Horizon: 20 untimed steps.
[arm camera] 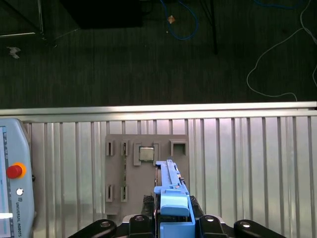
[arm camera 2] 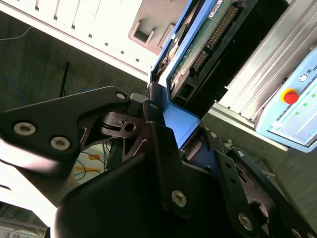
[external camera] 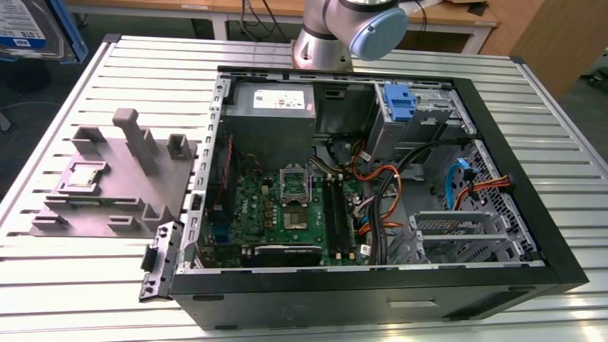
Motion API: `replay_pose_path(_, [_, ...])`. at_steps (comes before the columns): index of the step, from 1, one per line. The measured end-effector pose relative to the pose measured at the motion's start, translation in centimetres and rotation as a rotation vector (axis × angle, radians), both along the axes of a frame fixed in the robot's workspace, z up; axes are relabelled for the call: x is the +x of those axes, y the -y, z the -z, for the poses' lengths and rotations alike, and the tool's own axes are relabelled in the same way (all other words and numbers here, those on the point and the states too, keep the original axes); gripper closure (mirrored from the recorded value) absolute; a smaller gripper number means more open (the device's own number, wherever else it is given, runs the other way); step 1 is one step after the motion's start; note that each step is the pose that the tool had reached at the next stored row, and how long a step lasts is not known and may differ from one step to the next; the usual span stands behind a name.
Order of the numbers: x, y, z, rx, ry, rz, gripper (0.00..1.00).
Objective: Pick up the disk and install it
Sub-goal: 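Pick up the disk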
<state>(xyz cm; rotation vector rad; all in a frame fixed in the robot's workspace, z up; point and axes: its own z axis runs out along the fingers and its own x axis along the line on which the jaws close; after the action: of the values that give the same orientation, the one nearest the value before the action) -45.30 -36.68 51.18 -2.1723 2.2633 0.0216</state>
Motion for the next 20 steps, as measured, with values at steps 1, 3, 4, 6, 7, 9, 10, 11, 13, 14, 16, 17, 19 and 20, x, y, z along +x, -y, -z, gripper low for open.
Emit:
replay_pose_path(1, [0.04, 0.0, 0.01, 0.0, 0.0001, 0.0, 0.63])
replay_pose_path(3, [0.1, 0.0, 0.01, 0.0, 0.0001, 0.0, 0.63])
replay_pose_path(4, [0.12, 0.0, 0.01, 0.0001, 0.0001, 0.0, 0.63])
replay_pose_path(6, [0.15, 0.0, 0.0, 0.0, 0.0, 0.0, 0.63])
replay_pose_path(7, [0.15, 0.0, 0.0, -0.0001, 0.0, 0.0, 0.63])
replay_pose_path(9, [0.19, 0.0, 0.0, 0.0, 0.0, 0.0, 0.63])
replay_pose_path(10, [0.22, 0.0, 0.0, 0.0, 0.0, 0.0, 0.63])
replay_pose_path(11, [0.24, 0.0, 0.0, 0.0, 0.0, 0.0, 0.63])
replay_pose_path(13, [0.32, 0.0, 0.0, 0.0, 0.0, 0.0, 0.63])
replay_pose_path(14, [0.38, 0.0, 0.0, 0.0, 0.0001, 0.0, 0.63])
replay_pose_path(16, [0.48, 0.0, 0.0, 0.0, 0.0, 0.0, 0.63])
replay_pose_path(17, [0.52, 0.0, 0.0, 0.0, 0.0, 0.0, 0.63])
replay_pose_path(19, [0.58, 0.0, 0.0, 0.0, 0.0001, 0.0, 0.63])
replay_pose_path(20, [0.61, 0.0, 0.0, 0.0, 0.0001, 0.0, 0.63])
